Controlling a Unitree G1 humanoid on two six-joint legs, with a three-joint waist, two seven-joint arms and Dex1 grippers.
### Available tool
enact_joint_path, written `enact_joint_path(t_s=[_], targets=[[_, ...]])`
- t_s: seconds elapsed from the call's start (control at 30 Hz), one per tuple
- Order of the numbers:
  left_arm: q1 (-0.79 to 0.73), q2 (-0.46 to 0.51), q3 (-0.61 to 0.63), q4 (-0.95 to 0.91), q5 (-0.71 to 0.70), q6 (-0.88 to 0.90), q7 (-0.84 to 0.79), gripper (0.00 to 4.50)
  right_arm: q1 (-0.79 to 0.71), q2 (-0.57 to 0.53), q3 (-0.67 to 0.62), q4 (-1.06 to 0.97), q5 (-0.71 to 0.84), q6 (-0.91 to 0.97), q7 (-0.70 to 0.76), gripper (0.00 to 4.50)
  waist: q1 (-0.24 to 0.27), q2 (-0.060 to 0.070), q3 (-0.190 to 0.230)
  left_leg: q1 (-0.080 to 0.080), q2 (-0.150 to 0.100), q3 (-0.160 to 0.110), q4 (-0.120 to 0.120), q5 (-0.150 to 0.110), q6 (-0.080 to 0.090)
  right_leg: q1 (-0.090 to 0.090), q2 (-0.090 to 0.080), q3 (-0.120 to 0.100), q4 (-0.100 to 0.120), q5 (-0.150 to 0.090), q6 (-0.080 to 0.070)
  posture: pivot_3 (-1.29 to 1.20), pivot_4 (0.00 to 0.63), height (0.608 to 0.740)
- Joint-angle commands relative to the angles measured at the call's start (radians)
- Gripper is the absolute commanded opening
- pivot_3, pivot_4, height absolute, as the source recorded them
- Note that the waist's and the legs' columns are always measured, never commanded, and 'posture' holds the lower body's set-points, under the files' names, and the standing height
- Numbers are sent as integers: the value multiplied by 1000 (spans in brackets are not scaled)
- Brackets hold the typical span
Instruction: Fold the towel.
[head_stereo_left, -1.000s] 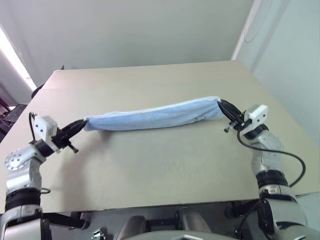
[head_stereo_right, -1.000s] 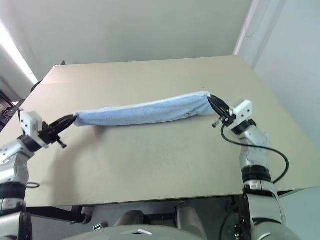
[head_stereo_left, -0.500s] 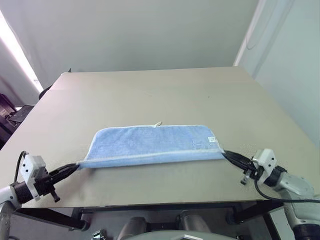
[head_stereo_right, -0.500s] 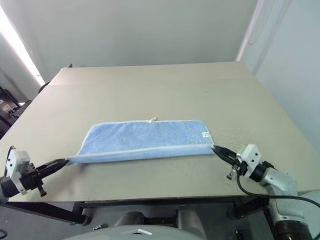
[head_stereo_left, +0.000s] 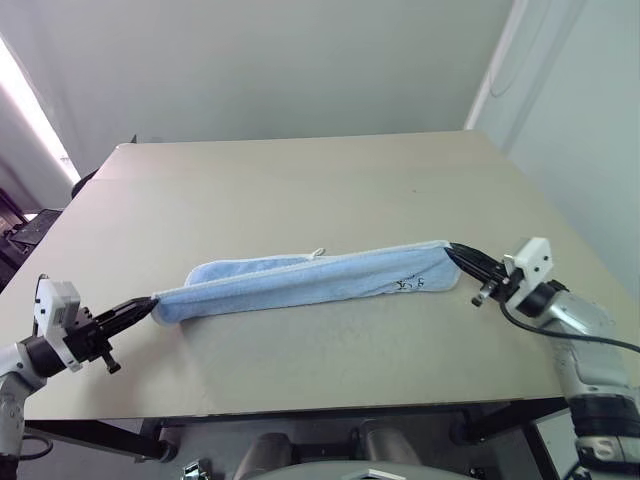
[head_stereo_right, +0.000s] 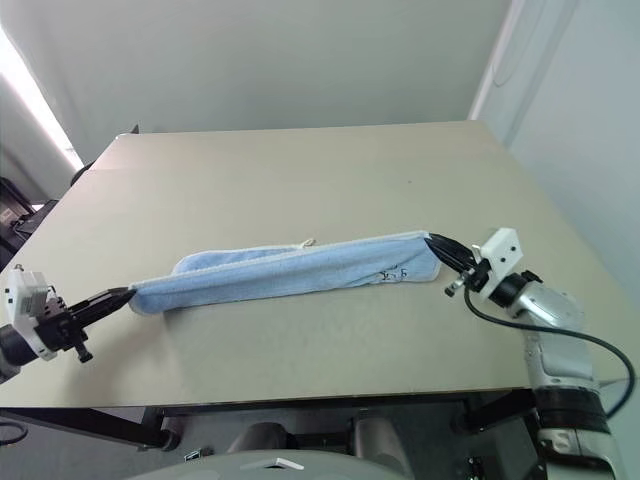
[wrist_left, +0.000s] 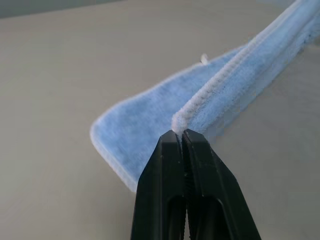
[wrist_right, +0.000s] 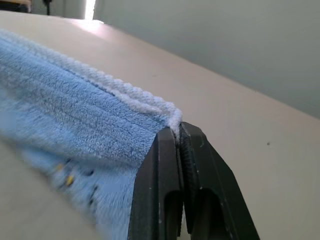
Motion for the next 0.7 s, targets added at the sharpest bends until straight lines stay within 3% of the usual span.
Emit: enact_joint_path(t_s=[0.03,0.33,0.6,0.7], targets=[[-78,4,-3,122,45,20,66,11,-97,9,-3,162,-78,-4,-86,0,1,0,0,-1,0,0,0,0,0,-1,0,0,0,2,-2,0,0,740],[-383,-48,-134,406,171,-12,136,11,-252,94,45,423,-147,-117,-142,0,-1,0,0,-1,-1,0,0,0,0,-1,-1,0,0,4,-2,0,0,740],[-513,-105,-173,592,239,-160,134,11,-298,128,43,551,-163,-202,-186,0,-3,-1,-1,-1,-1,0,0,0,0,-2,-1,1,1,5,-2,0,0,740],[-530,-113,-173,618,247,-170,132,721,-306,146,25,548,-141,-250,-185,720,-4,-1,-1,-1,-1,0,0,0,0,-2,-1,1,1,5,-2,0,0,740]])
